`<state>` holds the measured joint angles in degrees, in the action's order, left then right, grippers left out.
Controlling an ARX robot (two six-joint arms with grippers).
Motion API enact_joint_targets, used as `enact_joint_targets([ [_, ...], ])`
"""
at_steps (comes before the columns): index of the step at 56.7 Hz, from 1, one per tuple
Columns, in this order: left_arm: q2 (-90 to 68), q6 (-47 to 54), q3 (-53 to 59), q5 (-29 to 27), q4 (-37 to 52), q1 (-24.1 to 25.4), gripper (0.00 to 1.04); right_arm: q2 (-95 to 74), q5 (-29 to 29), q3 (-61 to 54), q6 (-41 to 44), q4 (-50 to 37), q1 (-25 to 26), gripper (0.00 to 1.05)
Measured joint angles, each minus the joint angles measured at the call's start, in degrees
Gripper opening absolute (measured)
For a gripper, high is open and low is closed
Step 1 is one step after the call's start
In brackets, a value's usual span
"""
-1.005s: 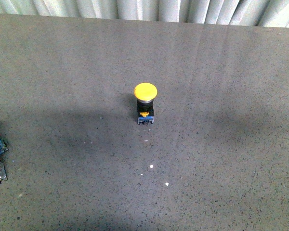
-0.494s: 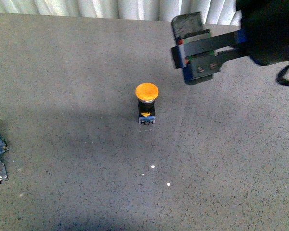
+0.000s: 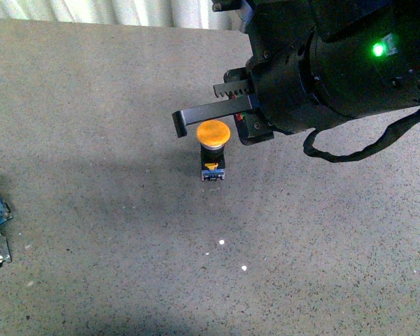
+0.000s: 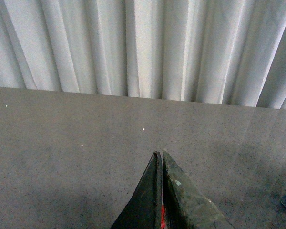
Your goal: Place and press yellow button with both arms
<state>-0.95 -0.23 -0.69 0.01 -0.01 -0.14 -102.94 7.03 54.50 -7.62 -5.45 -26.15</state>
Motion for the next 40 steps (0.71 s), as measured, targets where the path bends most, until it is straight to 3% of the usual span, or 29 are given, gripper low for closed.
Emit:
enact_joint_targets([
  [40, 0.0, 0.0, 0.0, 0.0, 0.0, 0.0, 0.01, -4.1, -3.2, 3.5, -2.3, 1.1, -1.1, 0.01],
])
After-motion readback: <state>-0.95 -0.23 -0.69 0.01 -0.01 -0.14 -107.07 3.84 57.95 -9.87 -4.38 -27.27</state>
